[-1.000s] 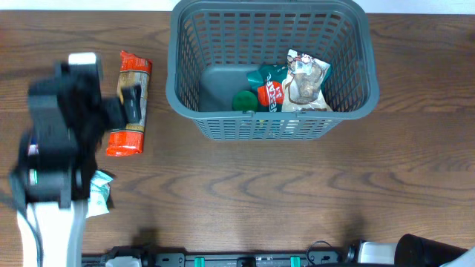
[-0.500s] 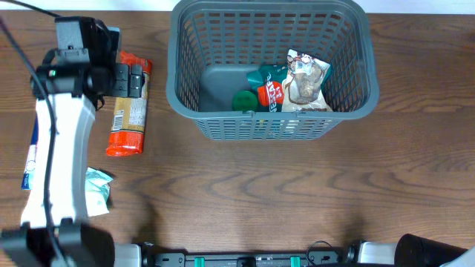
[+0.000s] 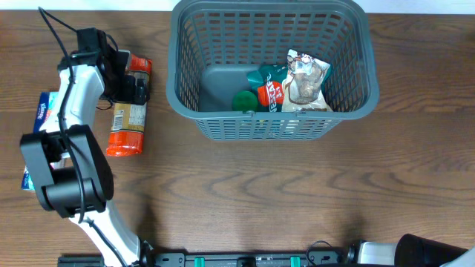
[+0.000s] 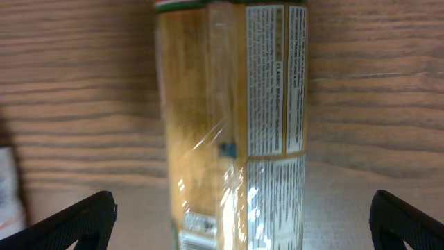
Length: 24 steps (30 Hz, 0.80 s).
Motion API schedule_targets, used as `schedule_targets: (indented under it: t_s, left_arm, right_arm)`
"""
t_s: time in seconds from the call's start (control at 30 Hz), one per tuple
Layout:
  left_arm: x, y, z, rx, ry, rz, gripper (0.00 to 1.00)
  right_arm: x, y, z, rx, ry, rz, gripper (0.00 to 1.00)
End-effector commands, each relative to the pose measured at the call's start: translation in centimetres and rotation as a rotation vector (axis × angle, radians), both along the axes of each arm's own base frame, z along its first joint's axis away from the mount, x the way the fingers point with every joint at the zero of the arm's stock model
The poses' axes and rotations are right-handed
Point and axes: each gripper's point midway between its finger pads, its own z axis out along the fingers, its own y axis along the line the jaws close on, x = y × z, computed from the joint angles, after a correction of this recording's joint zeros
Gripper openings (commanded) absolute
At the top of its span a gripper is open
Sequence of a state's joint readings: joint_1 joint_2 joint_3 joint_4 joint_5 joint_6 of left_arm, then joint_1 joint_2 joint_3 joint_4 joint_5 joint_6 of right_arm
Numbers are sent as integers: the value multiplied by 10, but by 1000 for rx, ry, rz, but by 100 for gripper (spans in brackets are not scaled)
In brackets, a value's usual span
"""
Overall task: Pack container
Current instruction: 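Move the left gripper down onto the orange-ended cracker package and grasp it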
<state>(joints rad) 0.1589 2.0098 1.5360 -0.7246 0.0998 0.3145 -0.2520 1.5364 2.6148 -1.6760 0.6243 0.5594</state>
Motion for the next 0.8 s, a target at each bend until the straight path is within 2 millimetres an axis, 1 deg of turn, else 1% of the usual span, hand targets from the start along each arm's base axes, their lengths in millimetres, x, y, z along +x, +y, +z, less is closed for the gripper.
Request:
schedule_targets:
  t_s: [0.0, 0.1, 0.23, 0.5, 0.67, 0.77]
  left_arm:
    - [6, -4, -10, -25, 7, -18, 99]
    - [6, -4, -25, -30, 31, -17, 99]
    - [4, -5, -38, -37, 58, -10, 98]
    - [5, -5, -49, -39, 69, -10, 99]
    - [-1, -6, -65, -46, 107, -6, 99]
    - [-2, -6, -69, -47, 115, -6, 99]
  right_arm:
    - [-2, -4, 0, 1, -3, -24, 99]
    - [-2, -4, -1, 1, -2, -24, 99]
    - [-2, -4, -1, 1, -2, -24, 99]
    - [-2, -4, 0, 1, -3, -24, 99]
    - [-2, -4, 0, 1, -3, -24, 99]
    - [-2, -4, 0, 1, -3, -24, 99]
